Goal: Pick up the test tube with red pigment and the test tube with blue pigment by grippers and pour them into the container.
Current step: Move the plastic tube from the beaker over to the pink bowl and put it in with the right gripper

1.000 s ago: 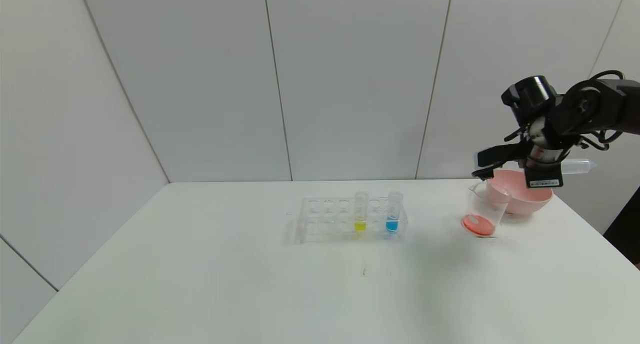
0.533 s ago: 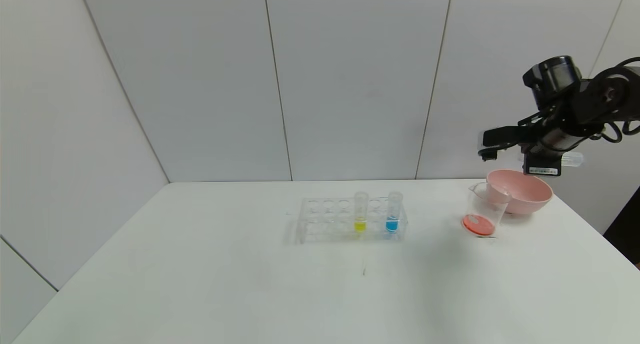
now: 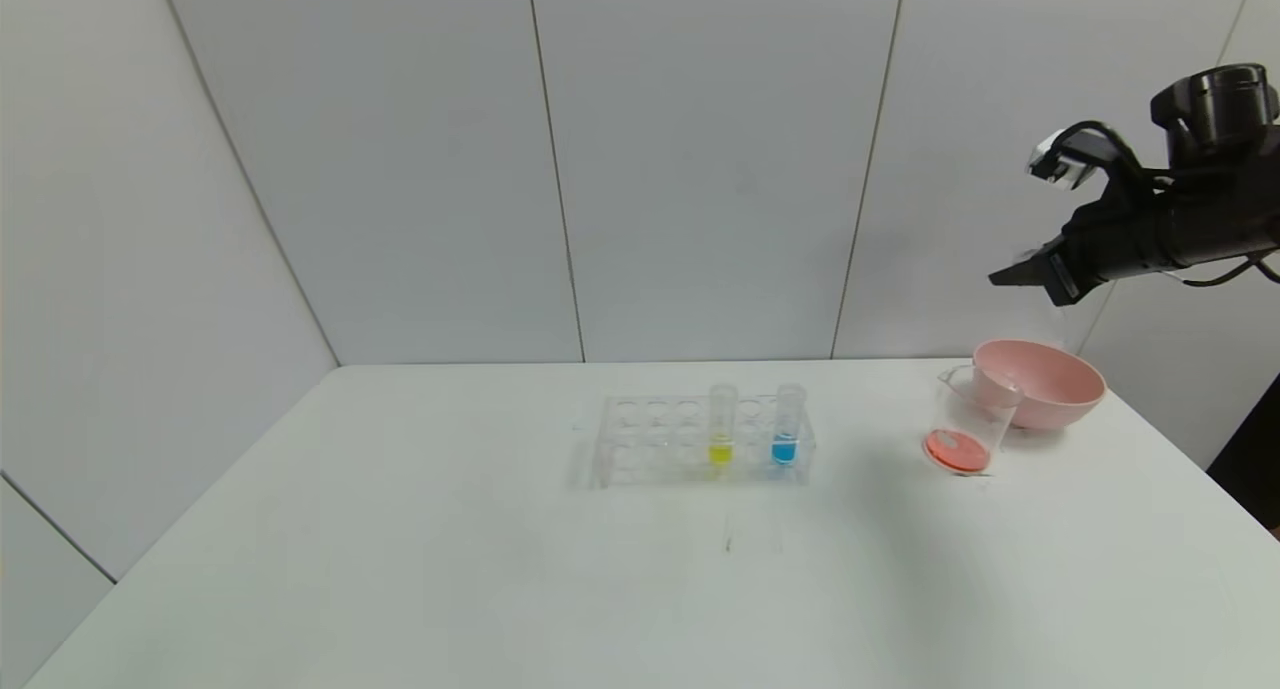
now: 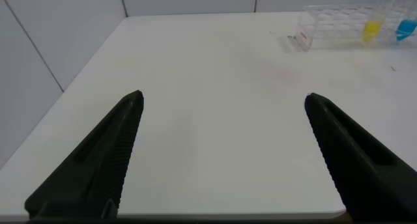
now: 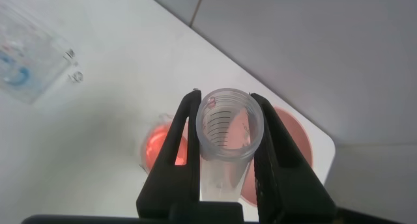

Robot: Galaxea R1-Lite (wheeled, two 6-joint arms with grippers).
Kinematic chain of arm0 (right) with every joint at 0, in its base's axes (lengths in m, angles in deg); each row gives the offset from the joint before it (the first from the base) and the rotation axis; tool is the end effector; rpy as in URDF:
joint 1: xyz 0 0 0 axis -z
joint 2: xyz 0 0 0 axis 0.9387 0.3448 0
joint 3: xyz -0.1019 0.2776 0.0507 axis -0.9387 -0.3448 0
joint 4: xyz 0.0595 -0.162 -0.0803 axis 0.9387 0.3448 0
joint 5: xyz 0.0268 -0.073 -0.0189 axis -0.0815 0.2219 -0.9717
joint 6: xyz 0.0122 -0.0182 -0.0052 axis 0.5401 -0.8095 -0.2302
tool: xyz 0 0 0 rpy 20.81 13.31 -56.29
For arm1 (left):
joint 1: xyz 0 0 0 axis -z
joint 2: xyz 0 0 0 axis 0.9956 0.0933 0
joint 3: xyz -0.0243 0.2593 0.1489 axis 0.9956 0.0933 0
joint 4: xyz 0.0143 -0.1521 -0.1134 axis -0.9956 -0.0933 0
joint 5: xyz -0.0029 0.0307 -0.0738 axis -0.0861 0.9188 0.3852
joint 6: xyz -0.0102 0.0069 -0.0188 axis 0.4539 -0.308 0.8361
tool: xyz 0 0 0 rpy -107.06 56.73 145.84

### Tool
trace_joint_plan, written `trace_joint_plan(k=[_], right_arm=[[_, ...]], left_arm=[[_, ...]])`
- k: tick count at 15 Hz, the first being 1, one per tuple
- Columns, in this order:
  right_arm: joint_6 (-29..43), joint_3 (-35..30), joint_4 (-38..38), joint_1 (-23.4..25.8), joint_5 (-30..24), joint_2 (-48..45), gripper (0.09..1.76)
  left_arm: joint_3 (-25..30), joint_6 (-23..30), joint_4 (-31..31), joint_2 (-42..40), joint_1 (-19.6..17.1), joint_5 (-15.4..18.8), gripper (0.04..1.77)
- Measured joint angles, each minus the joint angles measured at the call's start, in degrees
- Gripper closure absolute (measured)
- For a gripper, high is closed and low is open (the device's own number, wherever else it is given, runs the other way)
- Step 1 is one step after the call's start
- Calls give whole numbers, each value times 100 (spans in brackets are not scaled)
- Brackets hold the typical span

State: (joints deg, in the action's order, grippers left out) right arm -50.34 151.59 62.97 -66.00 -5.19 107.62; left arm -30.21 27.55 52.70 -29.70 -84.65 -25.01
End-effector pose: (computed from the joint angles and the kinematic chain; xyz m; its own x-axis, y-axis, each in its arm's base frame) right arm 0.4027 -0.0198 0.2738 0.8182 0.2609 -0.5124 -0.4603 0.8313 -0.3117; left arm -0.0228 0.0000 0.0755 1.0000 -0.0004 -0.0008 0.0004 1.0000 -0.0001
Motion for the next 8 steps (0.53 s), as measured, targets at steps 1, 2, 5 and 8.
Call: trace_joint_plan(k=[1, 2, 5, 8], right_arm=[[215, -146, -267, 143, -400, -68, 132], [375, -358, -493, 280, -640, -154, 132], [1074, -1356, -1392, 483, -912, -545, 132], [2147, -2759, -3215, 527, -967, -1014, 132]], left_arm=[[0, 0, 0, 0, 0, -2, 5], [0, 0, 0, 0, 2, -2, 5], [0, 0, 0, 0, 0, -2, 5], [0, 0, 0, 0, 0, -2, 5]])
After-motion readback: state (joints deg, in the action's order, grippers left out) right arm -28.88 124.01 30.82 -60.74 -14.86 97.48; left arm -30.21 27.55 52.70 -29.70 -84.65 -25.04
